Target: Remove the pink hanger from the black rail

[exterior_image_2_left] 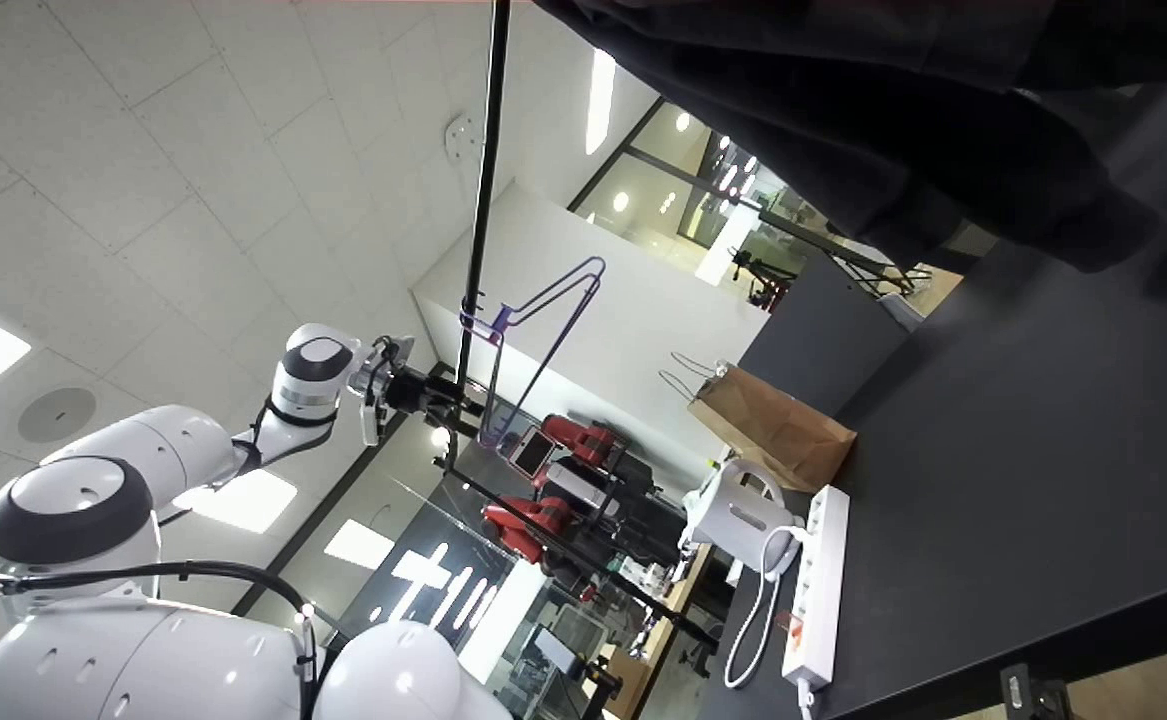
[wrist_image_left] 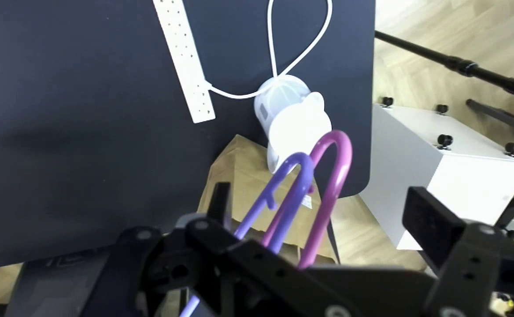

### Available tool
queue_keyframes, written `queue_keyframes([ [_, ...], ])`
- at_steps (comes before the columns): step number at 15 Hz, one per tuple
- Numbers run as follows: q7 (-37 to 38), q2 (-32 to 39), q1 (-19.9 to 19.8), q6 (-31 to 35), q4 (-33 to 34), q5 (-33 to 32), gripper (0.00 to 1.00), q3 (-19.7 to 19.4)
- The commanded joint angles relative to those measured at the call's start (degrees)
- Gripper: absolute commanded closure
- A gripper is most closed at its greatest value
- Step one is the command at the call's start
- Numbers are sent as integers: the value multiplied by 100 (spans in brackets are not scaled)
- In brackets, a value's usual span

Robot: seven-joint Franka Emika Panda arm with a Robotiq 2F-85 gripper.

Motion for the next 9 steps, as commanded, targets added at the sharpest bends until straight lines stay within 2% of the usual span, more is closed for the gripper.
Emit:
queue_keyframes([
  [1,504,137,-75,-662,489,-598,0,206],
  [4,527,153,-48,-865,622,-811,0,250],
  [9,512,109,-11,-193,529,-807,0,263],
])
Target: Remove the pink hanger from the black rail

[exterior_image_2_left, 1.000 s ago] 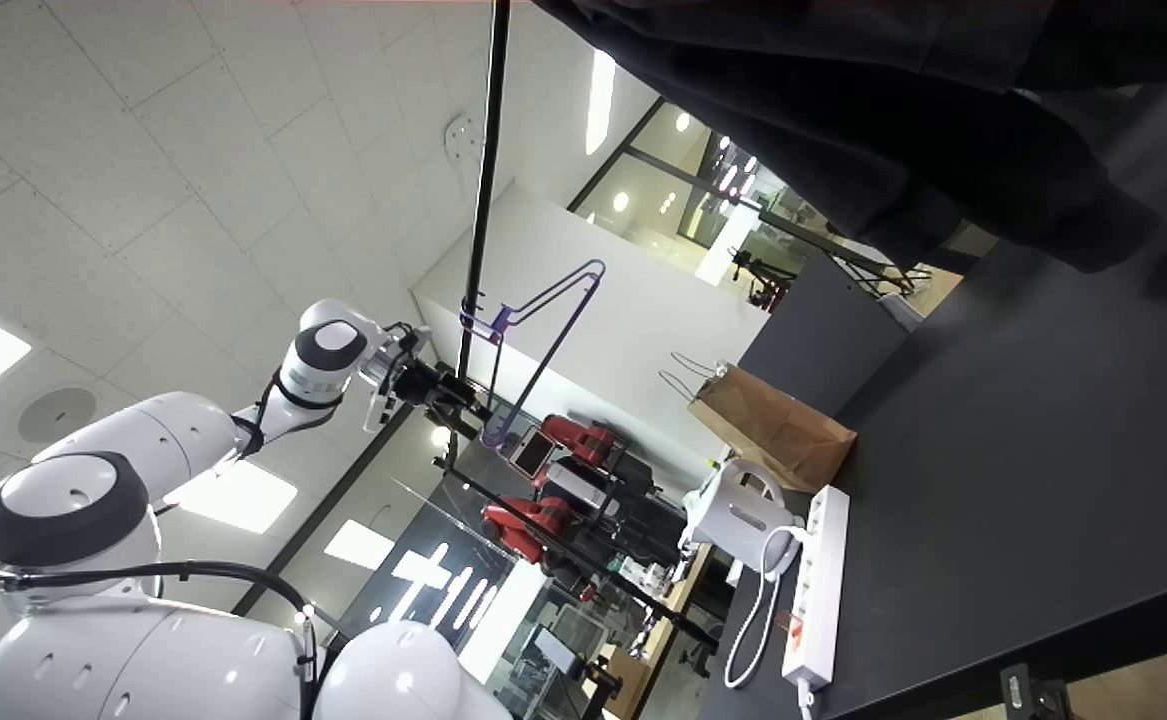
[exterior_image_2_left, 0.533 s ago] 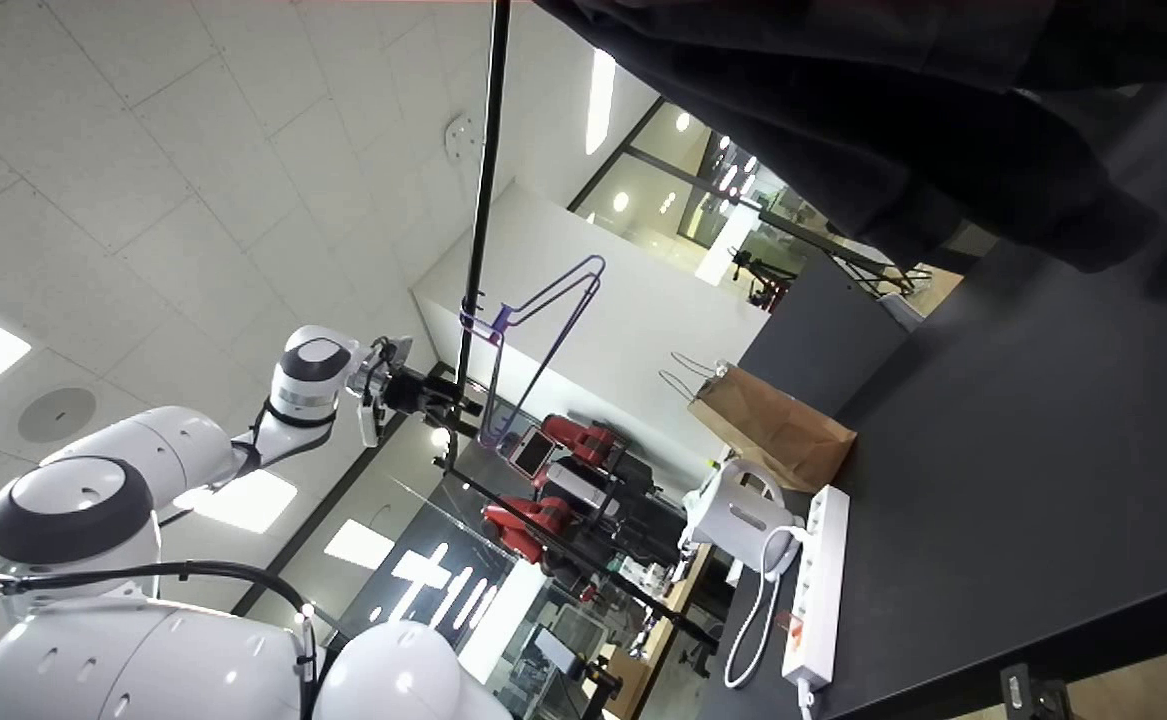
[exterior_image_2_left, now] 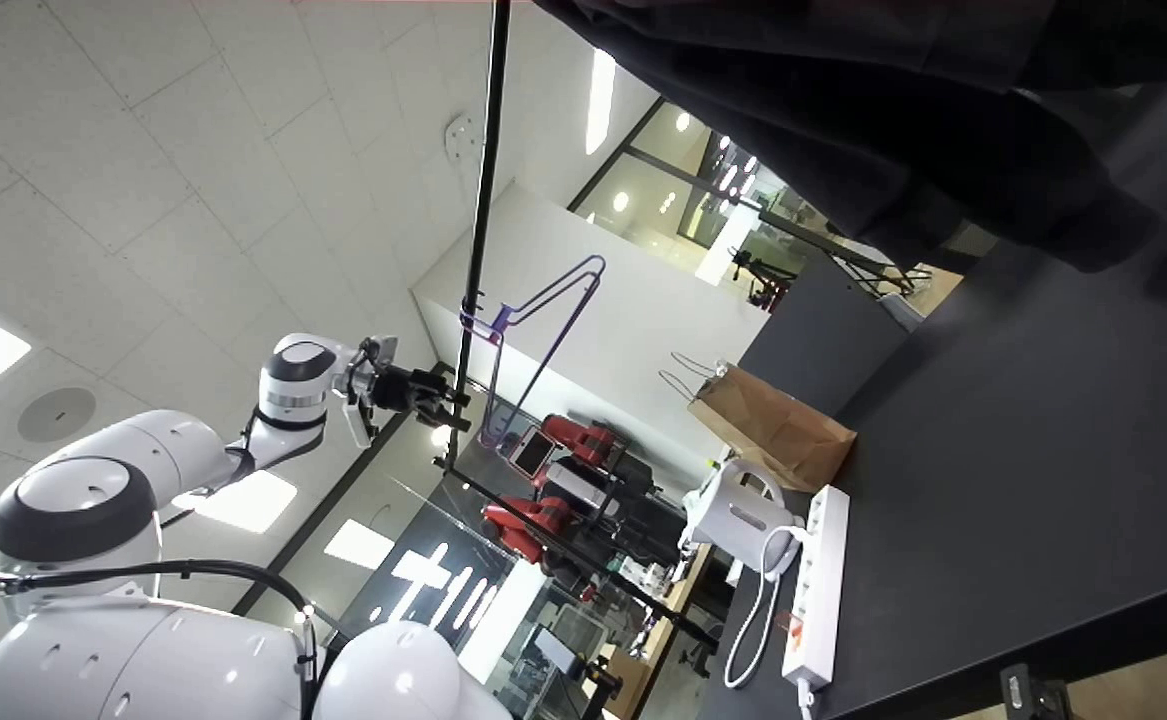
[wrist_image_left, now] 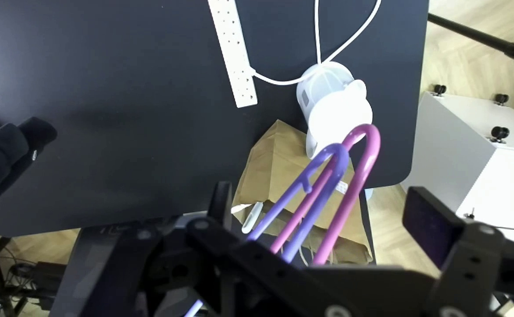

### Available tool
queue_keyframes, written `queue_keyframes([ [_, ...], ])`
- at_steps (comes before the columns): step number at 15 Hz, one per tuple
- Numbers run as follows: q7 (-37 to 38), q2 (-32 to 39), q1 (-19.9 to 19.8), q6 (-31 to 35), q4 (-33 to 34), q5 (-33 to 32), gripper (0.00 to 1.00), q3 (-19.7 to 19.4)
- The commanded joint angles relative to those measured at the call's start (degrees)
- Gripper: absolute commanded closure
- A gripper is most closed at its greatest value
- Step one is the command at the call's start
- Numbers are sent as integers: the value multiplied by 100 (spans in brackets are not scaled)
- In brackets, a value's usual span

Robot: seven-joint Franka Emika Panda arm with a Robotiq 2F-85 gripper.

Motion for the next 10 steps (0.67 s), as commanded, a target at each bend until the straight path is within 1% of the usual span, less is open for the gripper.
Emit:
queue_keyframes([
  [1,248,90,10,399,128,-81,0,61],
  [4,284,129,15,882,73,-127,0,112],
  [10,317,271,47,1532,-11,-163,0,178],
])
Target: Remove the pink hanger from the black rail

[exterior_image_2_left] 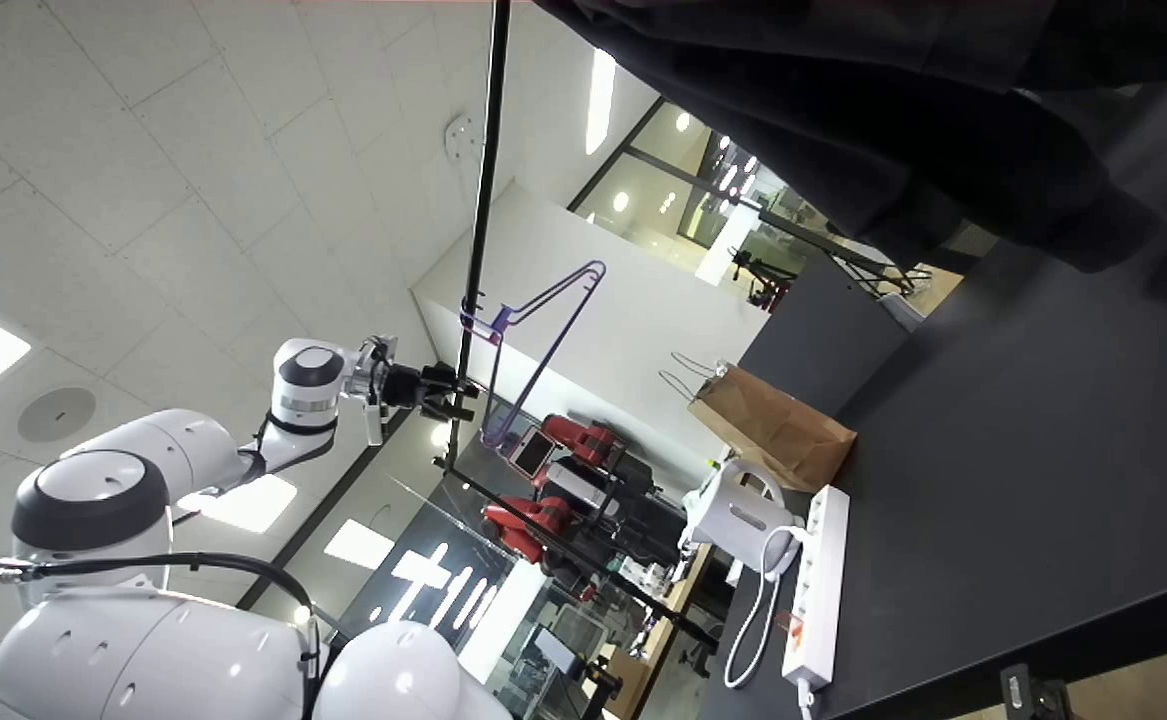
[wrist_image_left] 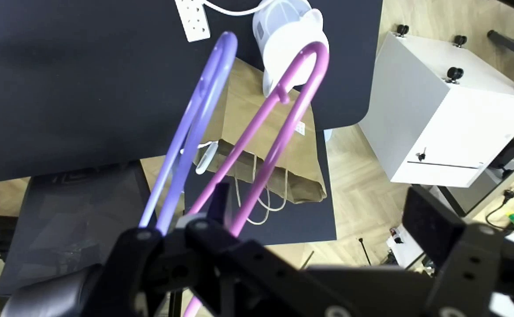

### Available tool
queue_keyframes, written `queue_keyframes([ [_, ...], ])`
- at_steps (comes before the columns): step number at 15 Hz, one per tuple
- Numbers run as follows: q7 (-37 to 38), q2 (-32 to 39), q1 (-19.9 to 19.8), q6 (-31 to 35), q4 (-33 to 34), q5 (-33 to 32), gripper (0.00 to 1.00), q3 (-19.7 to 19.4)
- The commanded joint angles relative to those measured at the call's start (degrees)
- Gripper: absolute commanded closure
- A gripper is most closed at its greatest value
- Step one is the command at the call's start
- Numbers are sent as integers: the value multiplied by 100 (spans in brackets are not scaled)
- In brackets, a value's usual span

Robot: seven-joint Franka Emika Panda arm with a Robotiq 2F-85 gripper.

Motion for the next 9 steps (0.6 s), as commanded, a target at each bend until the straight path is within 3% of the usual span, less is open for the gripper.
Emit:
queue_keyframes([
  [1,259,113,43,313,2,-126,0,35],
  [9,337,345,63,424,-2,-202,0,-4],
])
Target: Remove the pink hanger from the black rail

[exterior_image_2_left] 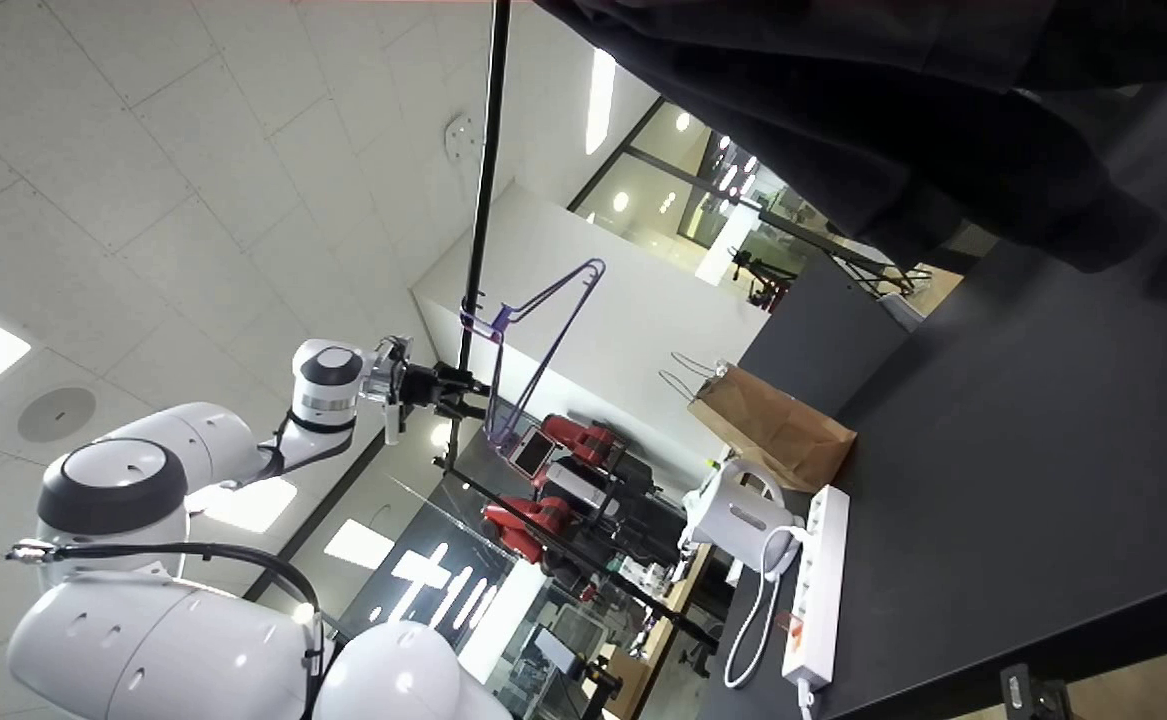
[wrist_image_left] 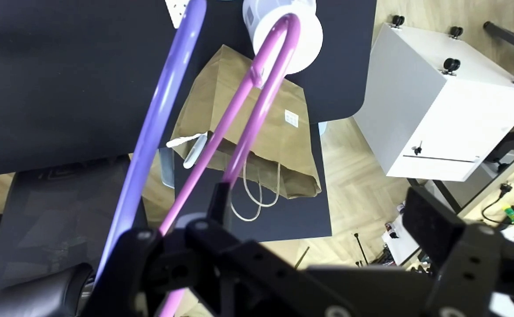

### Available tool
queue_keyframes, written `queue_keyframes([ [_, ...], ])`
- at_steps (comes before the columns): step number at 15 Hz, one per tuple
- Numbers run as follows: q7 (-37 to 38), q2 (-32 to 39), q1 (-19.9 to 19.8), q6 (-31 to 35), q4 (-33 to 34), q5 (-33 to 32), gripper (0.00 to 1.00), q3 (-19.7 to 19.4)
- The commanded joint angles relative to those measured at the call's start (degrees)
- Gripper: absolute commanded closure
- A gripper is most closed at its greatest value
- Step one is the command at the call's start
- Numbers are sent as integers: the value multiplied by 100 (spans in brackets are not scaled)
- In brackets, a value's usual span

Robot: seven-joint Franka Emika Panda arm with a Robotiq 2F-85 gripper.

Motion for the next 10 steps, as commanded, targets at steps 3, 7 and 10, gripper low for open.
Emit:
queue_keyframes([
  [3,311,57,66,17,16,-124,0,-64],
  [7,269,5,76,-31,72,-24,0,-134],
  [10,271,-56,61,-45,67,-26,0,-177],
])
